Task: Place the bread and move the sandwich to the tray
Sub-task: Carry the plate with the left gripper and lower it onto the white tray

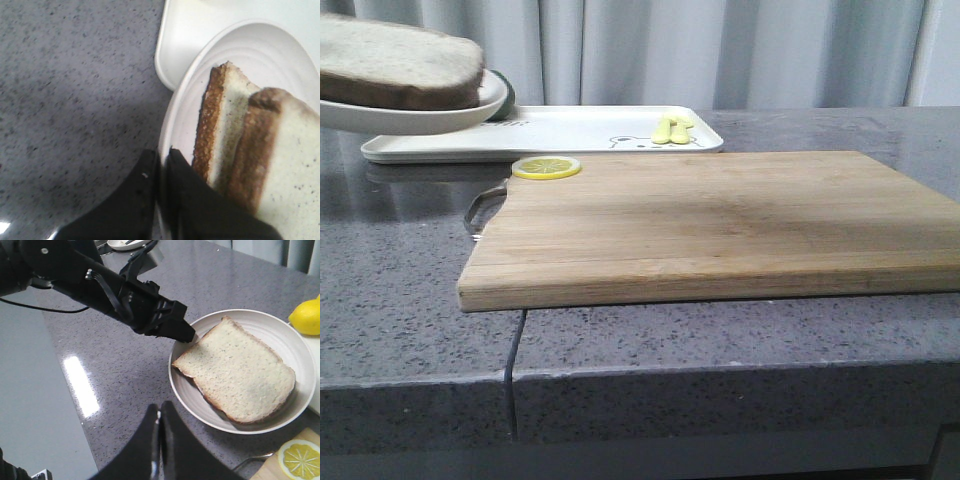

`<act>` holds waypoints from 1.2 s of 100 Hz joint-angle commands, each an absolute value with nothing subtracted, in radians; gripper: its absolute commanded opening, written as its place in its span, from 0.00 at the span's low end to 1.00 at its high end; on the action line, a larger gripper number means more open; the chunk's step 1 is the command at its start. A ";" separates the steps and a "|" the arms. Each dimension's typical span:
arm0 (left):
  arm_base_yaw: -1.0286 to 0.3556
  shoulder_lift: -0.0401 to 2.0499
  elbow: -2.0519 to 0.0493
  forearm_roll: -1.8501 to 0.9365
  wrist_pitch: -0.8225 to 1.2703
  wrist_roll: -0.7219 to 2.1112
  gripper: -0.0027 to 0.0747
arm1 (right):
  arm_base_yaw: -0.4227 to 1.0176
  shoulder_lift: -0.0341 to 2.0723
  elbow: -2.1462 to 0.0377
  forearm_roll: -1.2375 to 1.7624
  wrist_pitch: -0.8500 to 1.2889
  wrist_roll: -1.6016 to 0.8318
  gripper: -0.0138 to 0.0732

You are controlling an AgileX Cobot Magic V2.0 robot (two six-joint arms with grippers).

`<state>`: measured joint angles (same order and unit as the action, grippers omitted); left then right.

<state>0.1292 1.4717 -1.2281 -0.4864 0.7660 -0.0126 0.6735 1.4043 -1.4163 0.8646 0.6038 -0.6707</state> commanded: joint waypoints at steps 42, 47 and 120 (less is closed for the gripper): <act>-0.081 1.836 -1.711 -0.631 0.656 -0.016 0.01 | 0.668 1.063 -1.199 0.856 0.463 -0.685 0.08; -0.081 1.881 -1.755 -0.632 0.656 -0.016 0.01 | 0.668 1.045 -1.184 0.851 0.458 -0.686 0.08; -0.040 2.092 -1.891 -0.631 0.608 -0.016 0.07 | 0.668 1.010 -1.148 0.813 0.455 -0.686 0.08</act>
<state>-0.0511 2.1485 -1.8536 -0.5868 0.6428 -0.0082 0.6735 1.0347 -1.1228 0.7931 0.5021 -0.6731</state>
